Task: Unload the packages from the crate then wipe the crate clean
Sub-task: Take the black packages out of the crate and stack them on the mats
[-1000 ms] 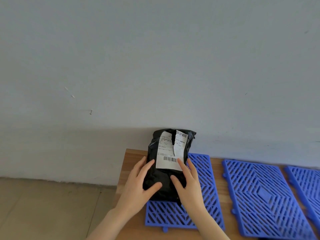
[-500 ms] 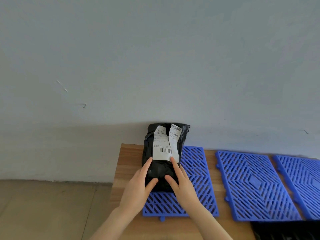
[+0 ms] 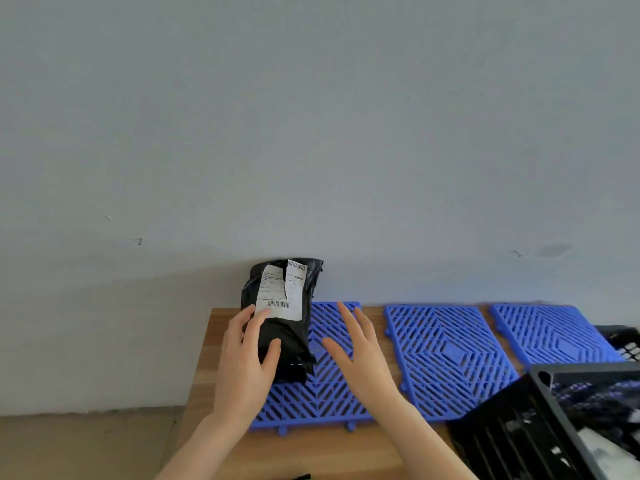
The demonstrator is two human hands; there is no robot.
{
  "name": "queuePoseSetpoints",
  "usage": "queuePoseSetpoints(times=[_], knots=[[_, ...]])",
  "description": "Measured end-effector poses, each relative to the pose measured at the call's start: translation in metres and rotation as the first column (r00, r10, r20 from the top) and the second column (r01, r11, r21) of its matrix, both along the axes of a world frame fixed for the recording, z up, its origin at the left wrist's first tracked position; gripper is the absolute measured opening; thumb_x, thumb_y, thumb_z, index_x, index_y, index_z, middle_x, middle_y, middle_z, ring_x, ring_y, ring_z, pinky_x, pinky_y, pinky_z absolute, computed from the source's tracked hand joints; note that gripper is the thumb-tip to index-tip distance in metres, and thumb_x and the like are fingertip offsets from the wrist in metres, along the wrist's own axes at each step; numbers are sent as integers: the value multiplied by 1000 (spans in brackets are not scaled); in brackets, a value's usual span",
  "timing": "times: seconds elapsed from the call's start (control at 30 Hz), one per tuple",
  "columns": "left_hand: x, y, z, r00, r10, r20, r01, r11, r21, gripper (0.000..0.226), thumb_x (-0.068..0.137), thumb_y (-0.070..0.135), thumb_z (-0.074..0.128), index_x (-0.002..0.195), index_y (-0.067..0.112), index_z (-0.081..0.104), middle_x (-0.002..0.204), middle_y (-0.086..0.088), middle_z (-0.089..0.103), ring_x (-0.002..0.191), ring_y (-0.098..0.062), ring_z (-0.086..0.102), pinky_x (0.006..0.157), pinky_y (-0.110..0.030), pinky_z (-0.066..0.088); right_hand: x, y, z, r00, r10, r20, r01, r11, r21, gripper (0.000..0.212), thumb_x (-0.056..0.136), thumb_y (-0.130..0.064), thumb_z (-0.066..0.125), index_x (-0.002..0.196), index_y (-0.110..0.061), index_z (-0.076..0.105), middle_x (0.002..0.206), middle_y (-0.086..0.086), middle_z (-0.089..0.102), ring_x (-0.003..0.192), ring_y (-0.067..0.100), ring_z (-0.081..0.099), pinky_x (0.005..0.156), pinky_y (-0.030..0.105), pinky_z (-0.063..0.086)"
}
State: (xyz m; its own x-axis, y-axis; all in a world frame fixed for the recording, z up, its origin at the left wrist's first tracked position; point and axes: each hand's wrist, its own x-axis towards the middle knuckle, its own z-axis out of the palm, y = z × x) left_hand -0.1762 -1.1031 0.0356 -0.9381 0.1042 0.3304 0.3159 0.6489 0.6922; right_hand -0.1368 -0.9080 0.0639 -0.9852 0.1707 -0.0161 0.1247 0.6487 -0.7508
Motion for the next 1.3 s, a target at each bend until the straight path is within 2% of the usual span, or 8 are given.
queuePoseSetpoints(times=[0.17, 0.3, 0.53, 0.67, 0.9, 1.0, 1.13, 1.3], knots=[[58, 81, 33, 988, -133, -84, 140, 986, 89, 47, 92, 18, 63, 136, 22, 48, 137, 6, 42, 124, 0, 39, 100, -21, 38, 68, 65, 44, 985, -64, -158, 70, 997, 31, 62, 94, -49, 48, 148, -45, 17, 158, -14, 7, 140, 6, 23, 102, 22, 32], [113, 155, 47, 962, -241, -128, 258, 957, 134, 43, 92, 18, 62, 132, 27, 50, 129, 11, 44, 116, -7, 51, 96, -34, 50, 135, 134, 66, 960, -130, -249, 149, 987, 60, 57, 95, -43, 50, 147, -41, 25, 156, -12, 14, 136, 5, 28, 97, 15, 33], [196, 264, 60, 897, -429, -106, 439, 891, 114, 43, 94, 21, 59, 124, 46, 42, 118, 32, 39, 111, 6, 48, 92, -25, 47, 237, 240, 74, 925, -275, -263, 306, 949, 82, 51, 95, -40, 52, 144, -35, 35, 150, -13, 26, 122, -4, 39, 94, 15, 36], [210, 318, 63, 841, -539, -44, 540, 834, 114, 46, 94, 23, 60, 131, 43, 42, 122, 33, 38, 114, 15, 42, 90, -7, 38, 270, 285, 72, 897, -370, -241, 398, 914, 81, 50, 96, -38, 53, 143, -33, 37, 147, -16, 27, 111, -15, 33, 85, 3, 30], [217, 421, 54, 692, -720, 44, 711, 691, 129, 53, 92, 28, 61, 135, 48, 36, 123, 33, 39, 115, 14, 41, 97, -18, 42, 300, 364, 63, 840, -497, -218, 527, 842, 113, 50, 93, -32, 58, 141, -31, 41, 143, -14, 33, 123, 0, 42, 98, 15, 37], [215, 462, 48, 630, -770, 107, 765, 638, 87, 57, 92, 33, 61, 139, 46, 32, 129, 25, 38, 118, 8, 42, 98, -15, 38, 305, 403, 61, 823, -539, -179, 565, 810, 157, 52, 92, -30, 60, 140, -30, 42, 142, -14, 35, 116, -3, 44, 93, 6, 34], [216, 507, 37, 561, -798, 220, 820, 572, -16, 56, 93, 37, 59, 142, 41, 31, 124, 18, 44, 115, -2, 48, 95, -21, 42, 314, 448, 46, 818, -570, -82, 568, 776, 274, 54, 89, -33, 63, 139, -32, 43, 140, -10, 40, 130, 11, 39, 106, 25, 35], [236, 539, 21, 539, -778, 323, 842, 506, -187, 61, 92, 39, 60, 144, 40, 28, 121, 11, 52, 112, -8, 49, 91, -25, 43, 327, 476, 24, 852, -510, 116, 425, 805, 414, 61, 86, -39, 63, 141, -43, 37, 142, -11, 35, 132, 13, 33, 106, 31, 36]])
